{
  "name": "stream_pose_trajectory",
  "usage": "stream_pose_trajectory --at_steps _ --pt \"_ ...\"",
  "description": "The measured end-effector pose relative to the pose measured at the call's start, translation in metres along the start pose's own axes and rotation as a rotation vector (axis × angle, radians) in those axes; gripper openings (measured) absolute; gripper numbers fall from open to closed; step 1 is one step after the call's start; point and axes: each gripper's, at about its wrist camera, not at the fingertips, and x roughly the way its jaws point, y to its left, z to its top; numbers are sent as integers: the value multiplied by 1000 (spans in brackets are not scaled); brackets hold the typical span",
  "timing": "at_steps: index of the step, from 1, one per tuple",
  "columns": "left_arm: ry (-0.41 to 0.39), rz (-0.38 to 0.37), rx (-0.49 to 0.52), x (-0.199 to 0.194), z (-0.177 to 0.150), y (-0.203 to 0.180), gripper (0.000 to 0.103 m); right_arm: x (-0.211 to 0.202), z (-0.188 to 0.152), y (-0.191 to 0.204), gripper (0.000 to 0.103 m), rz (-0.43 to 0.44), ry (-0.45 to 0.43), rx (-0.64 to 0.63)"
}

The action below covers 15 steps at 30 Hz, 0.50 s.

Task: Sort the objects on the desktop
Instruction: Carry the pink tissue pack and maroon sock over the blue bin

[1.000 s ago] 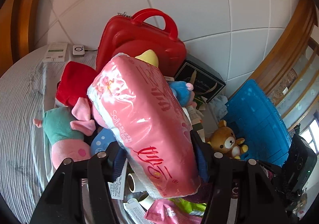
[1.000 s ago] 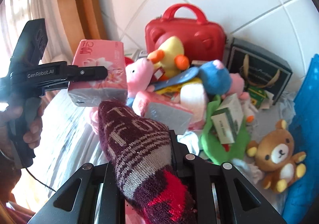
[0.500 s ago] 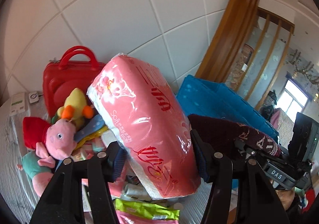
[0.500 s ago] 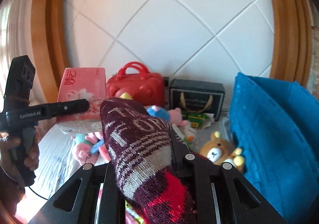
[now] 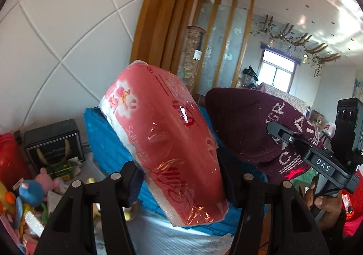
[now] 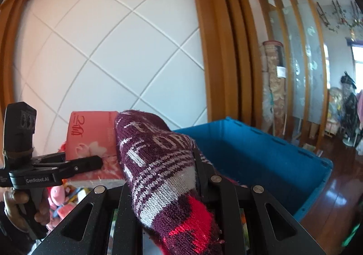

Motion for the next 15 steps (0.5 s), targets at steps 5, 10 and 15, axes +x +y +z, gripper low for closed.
stream_pose_trajectory --at_steps 5,10,15 --pt "36 -47 28 65 24 -37 58 14 11 -73 20 -57 23 62" --pt "104 -40 52 121 37 -62 60 34 12 -126 21 -83 54 102" --pt "119 95 112 158 54 -82 63 68 18 -169 36 -106 102 162"
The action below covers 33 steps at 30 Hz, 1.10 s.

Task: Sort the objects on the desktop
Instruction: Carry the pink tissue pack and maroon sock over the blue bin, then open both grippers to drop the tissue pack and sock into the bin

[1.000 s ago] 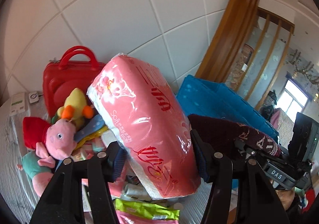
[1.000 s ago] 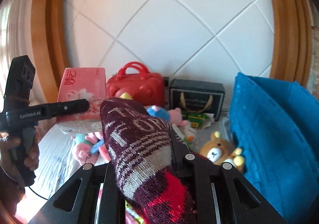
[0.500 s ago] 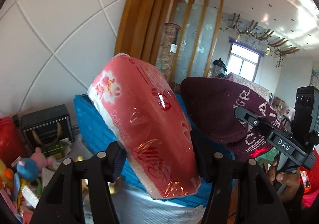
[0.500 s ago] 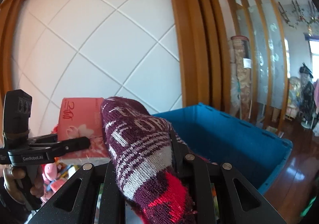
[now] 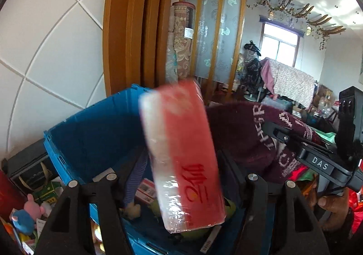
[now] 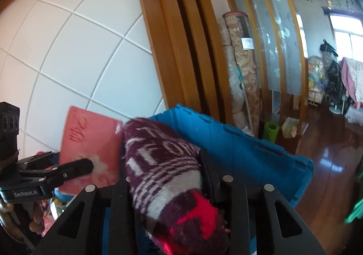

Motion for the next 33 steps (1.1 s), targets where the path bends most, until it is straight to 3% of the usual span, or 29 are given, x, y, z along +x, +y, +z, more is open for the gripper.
stream_pose_trajectory --at_steps 2,5,7,11,22,33 --pt "-7 43 28 3 9 -3 69 6 2 -7 40 -6 13 9" --pt "-40 92 42 -2 13 -7 76 3 1 -14 55 -2 -11 18" --pt "-50 95 21 0 12 -4 78 -1 2 -13 71 3 -27 7" --pt "-52 82 -24 -4 2 3 78 -9 6 -10 74 22 -51 -14" --pt "-70 252 -8 -26 -30 -2 78 -8 -13 8 93 -32 -23 -54" --pt "-94 313 -65 -48 -59 7 78 -8 -26 11 97 -52 17 -41"
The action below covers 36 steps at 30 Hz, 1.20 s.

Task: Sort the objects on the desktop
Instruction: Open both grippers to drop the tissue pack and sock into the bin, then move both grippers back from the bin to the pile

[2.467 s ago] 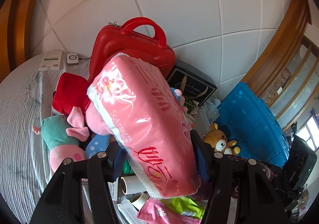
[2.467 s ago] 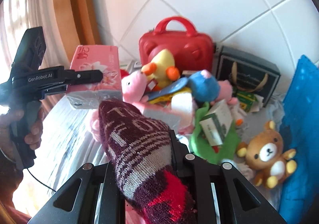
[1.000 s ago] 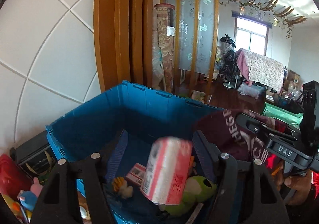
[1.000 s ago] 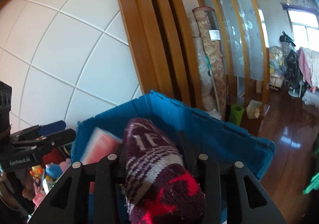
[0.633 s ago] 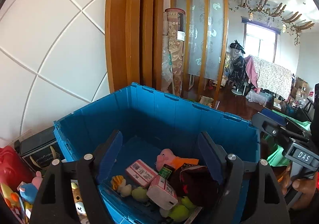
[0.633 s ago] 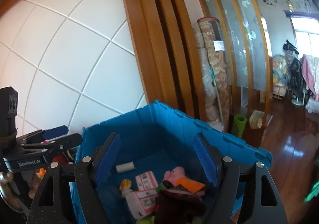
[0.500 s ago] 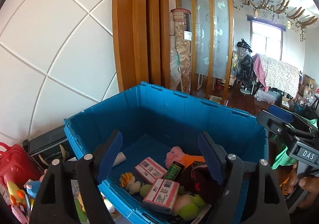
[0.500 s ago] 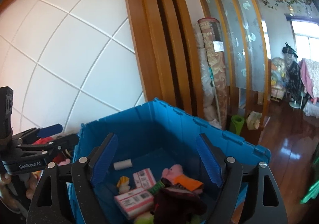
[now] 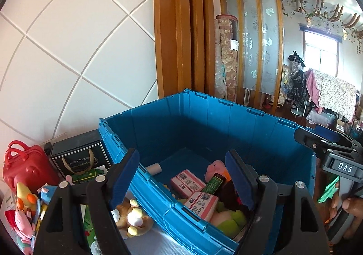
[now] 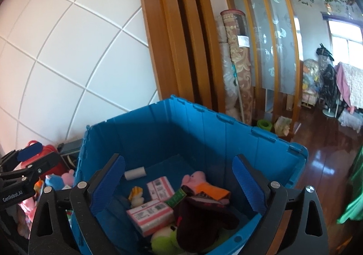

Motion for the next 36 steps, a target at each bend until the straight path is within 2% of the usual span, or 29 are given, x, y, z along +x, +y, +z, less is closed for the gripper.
stream_pose_trajectory --at_steps 6,11,17,23,29,36 --pt "0 17 -23 -14 -12 21 78 -13 0 17 98 -20 -20 -26" --pt "8 43 -51 -35 -26 55 78 -30 0 47 99 -3 -51 -46" --pt "14 147 -59 -77 -48 115 78 -47 -8 94 102 36 -97 -40" --pt "39 245 -96 -123 -82 192 78 -50 -26 161 102 94 -54 -44" --pt "50 412 -73 -169 -131 264 78 -62 -56 227 102 139 -45 -106" --pt "171 492 -148 -184 -198 328 78 -52 -99 280 102 192 54 -171"
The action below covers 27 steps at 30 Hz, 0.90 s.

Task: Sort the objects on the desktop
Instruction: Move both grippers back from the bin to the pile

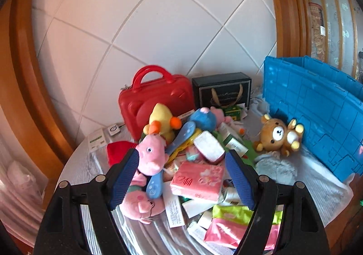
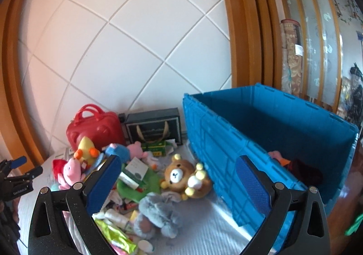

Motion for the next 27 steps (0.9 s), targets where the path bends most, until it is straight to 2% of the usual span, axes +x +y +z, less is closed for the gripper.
stream_pose_trajectory --at_steps 4,9,14,20,24,27 --pt "82 18 -55 20 -35 18 78 16 -15 22 102 38 40 -55" --pt "211 -18 -116 56 -70 16 78 52 -39 41 102 108 123 -106" --pt "251 -24 -89 78 -79 8 78 85 -55 48 102 153 207 -152" --pt "295 -125 -77 94 -84 1 78 115 -61 53 102 224 265 -173" --pt "329 -163 -38 96 -96 -12 78 131 -71 61 102 237 305 -214" --pt "391 -254 -76 90 -117 -20 78 144 -78 61 102 228 346 -220"
